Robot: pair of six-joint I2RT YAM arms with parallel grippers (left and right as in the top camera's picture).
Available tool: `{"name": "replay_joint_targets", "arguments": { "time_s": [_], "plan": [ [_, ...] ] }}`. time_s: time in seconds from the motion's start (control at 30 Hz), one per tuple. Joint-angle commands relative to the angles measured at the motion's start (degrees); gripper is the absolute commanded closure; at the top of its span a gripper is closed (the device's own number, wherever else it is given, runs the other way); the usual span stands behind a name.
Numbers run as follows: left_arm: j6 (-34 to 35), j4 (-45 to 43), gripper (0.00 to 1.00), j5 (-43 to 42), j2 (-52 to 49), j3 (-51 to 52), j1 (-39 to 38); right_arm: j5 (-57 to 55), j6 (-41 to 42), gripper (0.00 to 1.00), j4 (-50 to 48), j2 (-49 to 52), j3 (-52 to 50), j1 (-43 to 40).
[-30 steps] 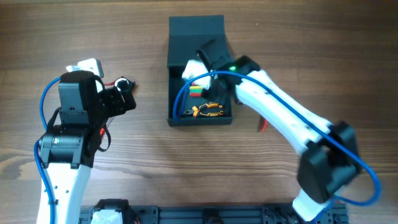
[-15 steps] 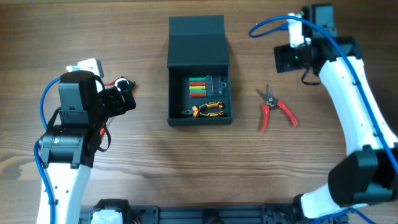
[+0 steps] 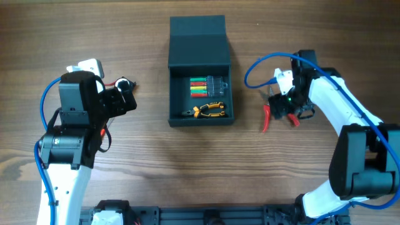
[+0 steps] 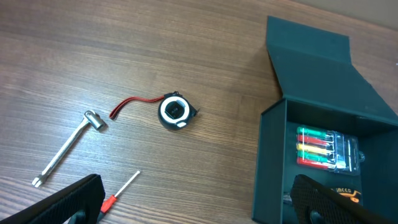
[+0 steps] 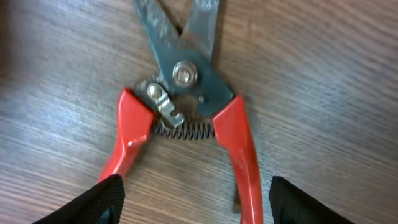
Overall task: Pack container
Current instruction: 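Move the right gripper to the red wire strippers and grasp them, then carry the red wire strippers into the green box and release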
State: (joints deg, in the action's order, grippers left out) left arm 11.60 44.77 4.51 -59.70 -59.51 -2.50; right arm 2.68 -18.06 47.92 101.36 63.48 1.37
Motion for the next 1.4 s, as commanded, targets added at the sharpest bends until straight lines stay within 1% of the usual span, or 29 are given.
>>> {"name": "replay_joint_targets", "arguments": {
  "time_s": [0.0, 0.13, 0.2, 0.4, 0.53, 0.57, 0.63, 0.67, 0.7, 0.73, 0.77, 0.8, 0.83, 0.9, 1.0, 1.1, 1.13, 1.2, 1.27, 1.37],
  "plan": [
    [-0.90, -0.13, 0.00, 0.31, 0.00, -0.98, 0.39, -2.05, -5.03, 0.26, 0.28, 0.87, -0.48, -1.53],
    [-0.90, -0.13, 0.00, 0.33, 0.00, -0.98, 0.39, -7.48, -5.14, 0.25, -0.94, 0.87, -0.61, -2.38],
    [-0.90, -0.13, 0.00, 0.33, 0.00, -0.98, 0.39, -7.34, -5.57, 0.26, -2.54, 1.01, -0.61, -2.99],
    [-0.90, -0.13, 0.00, 0.33, 0.00, -0.98, 0.39, -4.37, -5.84, 0.38, -3.78, 4.26, -0.61, -3.06],
    [-0.90, -0.13, 0.00, 0.33, 0.00, -0.98, 0.39, -4.35, -5.75, 0.41, -3.26, 6.93, -0.61, -3.06],
    [-0.90, -0.13, 0.00, 0.31, 0.00, -0.98, 0.39, -4.33, -5.75, 0.43, -3.41, 7.23, -0.61, -3.06],
    [-0.90, -0.13, 0.00, 0.31, 0.00, -0.98, 0.39, -4.37, -5.75, 0.57, -3.85, 7.30, -0.61, -3.06],
    [-0.90, -0.13, 0.00, 0.33, 0.00, -0.98, 0.39, -4.37, -5.75, 0.66, -3.98, 7.30, -0.61, -3.06],
    [-0.90, -0.13, 0.00, 0.33, 0.00, -0.98, 0.39, -4.37, -5.75, 0.71, -4.02, 7.30, -0.61, -3.06],
    [-0.90, -0.13, 0.00, 0.31, 0.00, -0.98, 0.39, -4.37, -5.60, 0.80, -4.26, 7.30, -0.61, -3.06],
    [-0.90, -0.13, 0.00, 0.31, 0.00, -0.98, 0.39, -4.37, -4.35, 0.86, -4.50, 7.30, -0.61, -3.06],
    [-0.90, -0.13, 0.00, 0.33, 0.00, -0.98, 0.39, -4.33, -3.58, 0.94, -4.74, 7.30, -0.61, -3.06],
    [-0.90, -0.13, 0.00, 0.31, 0.00, -0.98, 0.39, -4.35, -2.62, 0.96, -4.90, 7.30, -0.61, -3.06],
    [-0.90, -0.13, 0.00, 0.31, 0.00, -0.98, 0.39, -4.33, -0.72, 0.96, -5.22, 7.30, -0.61, -3.06],
    [-0.90, -0.13, 0.00, 0.33, 0.00, -0.98, 0.39, -3.41, 5.55, 0.96, -6.36, 7.28, -0.33, -3.06],
    [-0.90, -0.13, 0.00, 0.33, 0.00, -0.98, 0.39, 1.97, 8.15, 0.96, -6.25, 6.56, 1.81, -3.06],
    [-0.90, -0.13, 0.00, 0.31, 0.00, -0.98, 0.39, 6.64, 9.88, 0.96, -5.42, 4.81, 4.61, -2.99],
    [-0.90, -0.13, 0.00, 0.33, 0.00, -0.98, 0.39, 9.90, 12.33, 0.96, -4.42, 2.29, 7.67, -2.36],
    [-0.90, -0.13, 0.00, 0.31, 0.00, -0.98, 0.39, 10.51, 12.33, 0.96, -3.58, -0.79, 10.51, -0.96],
    [-0.90, -0.13, 0.00, 0.31, 0.00, -0.98, 0.39, 8.61, 12.20, 0.96, -3.37, -6.73, 14.45, 2.27]
  ]
}}
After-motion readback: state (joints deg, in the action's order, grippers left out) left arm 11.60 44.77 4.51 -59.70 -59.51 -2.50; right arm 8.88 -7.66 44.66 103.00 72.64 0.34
